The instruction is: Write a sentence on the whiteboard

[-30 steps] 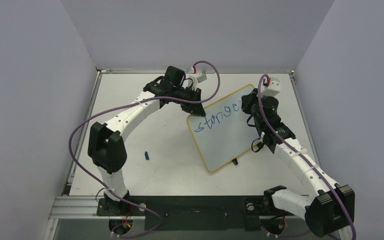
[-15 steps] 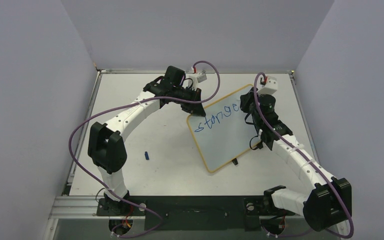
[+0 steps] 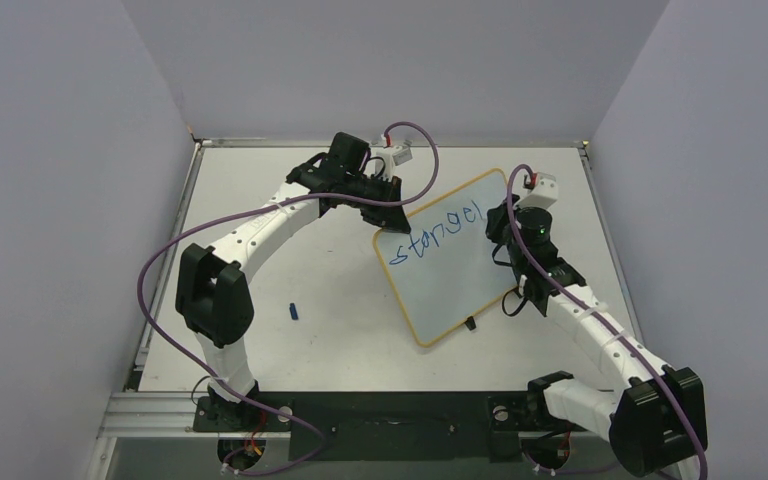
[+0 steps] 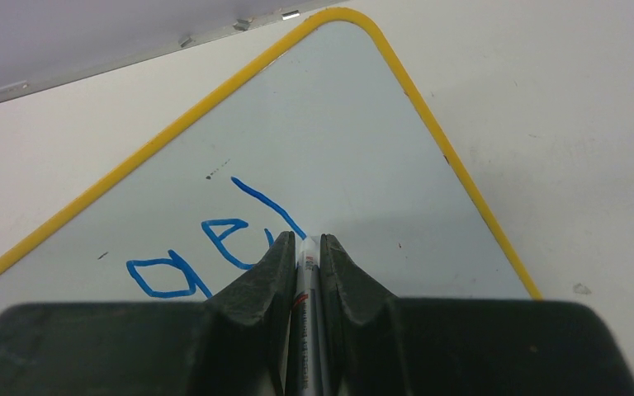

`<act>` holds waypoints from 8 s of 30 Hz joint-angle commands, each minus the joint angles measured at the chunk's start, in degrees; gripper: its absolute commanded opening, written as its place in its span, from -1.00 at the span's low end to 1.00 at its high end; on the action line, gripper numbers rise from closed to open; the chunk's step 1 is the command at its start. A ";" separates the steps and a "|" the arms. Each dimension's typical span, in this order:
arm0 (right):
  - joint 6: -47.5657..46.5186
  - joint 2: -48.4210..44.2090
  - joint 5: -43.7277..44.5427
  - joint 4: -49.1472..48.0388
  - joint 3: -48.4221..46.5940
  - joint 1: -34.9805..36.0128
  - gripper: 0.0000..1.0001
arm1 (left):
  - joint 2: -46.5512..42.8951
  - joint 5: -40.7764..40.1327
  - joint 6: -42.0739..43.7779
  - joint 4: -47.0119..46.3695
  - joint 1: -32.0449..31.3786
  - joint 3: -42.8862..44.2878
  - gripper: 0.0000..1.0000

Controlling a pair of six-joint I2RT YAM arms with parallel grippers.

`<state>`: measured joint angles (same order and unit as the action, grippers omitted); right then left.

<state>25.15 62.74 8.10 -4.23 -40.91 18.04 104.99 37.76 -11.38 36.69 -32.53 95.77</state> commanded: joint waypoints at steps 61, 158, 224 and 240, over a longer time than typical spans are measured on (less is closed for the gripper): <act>1.74 -21.34 -4.53 10.62 -1.37 0.10 -1.00 | -4.12 -5.15 3.47 -0.26 0.20 0.78 -1.00; -7.54 -22.62 18.49 -5.42 13.50 45.41 -1.00 | -7.77 -5.85 2.68 -6.34 0.19 -5.58 -1.00; -7.08 -11.11 20.80 -9.41 12.87 44.15 -1.00 | -8.16 -5.85 2.63 -6.82 0.19 -6.21 -1.00; -4.70 -10.82 19.98 -10.26 16.04 44.11 -1.00 | -8.25 -5.94 2.68 -6.66 0.19 -6.21 -1.00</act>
<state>18.92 51.64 27.44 -12.49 -25.28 62.57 99.55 37.47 -10.81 32.82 -32.91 89.38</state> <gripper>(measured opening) 0.100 0.064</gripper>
